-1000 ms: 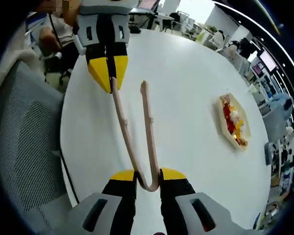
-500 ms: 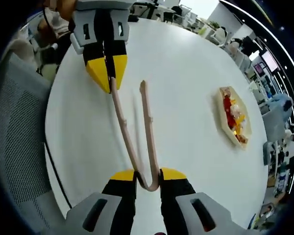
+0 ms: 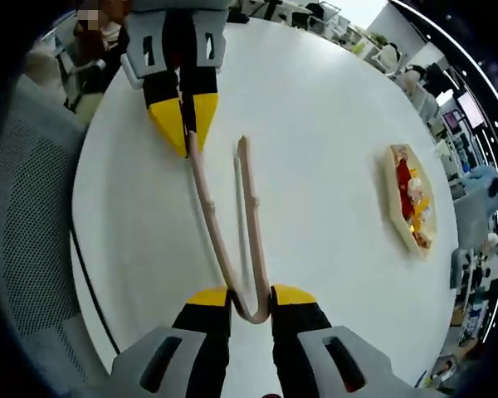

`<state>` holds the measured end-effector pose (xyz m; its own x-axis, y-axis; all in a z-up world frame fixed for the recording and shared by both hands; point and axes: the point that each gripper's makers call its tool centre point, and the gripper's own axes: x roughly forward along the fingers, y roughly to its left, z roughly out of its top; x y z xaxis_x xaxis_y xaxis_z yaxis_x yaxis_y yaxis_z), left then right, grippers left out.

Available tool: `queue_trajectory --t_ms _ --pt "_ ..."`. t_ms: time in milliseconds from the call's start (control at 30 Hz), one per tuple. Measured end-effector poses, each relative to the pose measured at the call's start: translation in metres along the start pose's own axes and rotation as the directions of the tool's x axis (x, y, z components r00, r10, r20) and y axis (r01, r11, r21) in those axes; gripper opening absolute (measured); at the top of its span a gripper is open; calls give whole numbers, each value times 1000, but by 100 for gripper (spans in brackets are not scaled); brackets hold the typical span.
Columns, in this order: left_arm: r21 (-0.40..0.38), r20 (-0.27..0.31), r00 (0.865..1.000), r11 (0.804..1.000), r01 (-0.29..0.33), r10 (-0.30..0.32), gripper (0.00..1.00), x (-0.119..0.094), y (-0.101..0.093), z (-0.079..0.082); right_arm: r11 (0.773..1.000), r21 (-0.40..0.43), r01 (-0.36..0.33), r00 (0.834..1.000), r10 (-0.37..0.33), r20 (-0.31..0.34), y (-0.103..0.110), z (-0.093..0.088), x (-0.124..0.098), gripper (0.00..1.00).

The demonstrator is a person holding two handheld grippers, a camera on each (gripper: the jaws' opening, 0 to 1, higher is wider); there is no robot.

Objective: Place the target food into the container with the food tongs after gripping and lifting it, then release it inside without dropping or visibly crushing the food.

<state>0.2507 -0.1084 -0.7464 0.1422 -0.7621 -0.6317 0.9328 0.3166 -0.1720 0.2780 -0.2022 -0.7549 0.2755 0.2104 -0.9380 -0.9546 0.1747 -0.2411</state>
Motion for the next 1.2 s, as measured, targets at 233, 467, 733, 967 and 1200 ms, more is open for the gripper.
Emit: queue_trajectory --t_ms 233,467,733,967,1200 --pt "-22 -4 1000 1000 8 -9 1 2 0 -4 1000 -8 -27 999 27 -20 2 -1 3 17" --pt "-14 -15 1000 1000 6 -6 1 4 0 -7 999 -6 -47 998 47 -34 4 -2 6 17" --pt "-65 -35 999 998 3 -5 1 6 2 -9 998 10 -55 998 56 -41 5 -5 9 17" --pt "-80 -67 998 997 -1 -5 3 2 1 -14 996 36 -78 995 80 -58 7 -15 6 19" --pt "-94 -64 998 995 -36 30 16 -11 7 -18 985 142 -101 994 107 -31 18 -25 -1 23"
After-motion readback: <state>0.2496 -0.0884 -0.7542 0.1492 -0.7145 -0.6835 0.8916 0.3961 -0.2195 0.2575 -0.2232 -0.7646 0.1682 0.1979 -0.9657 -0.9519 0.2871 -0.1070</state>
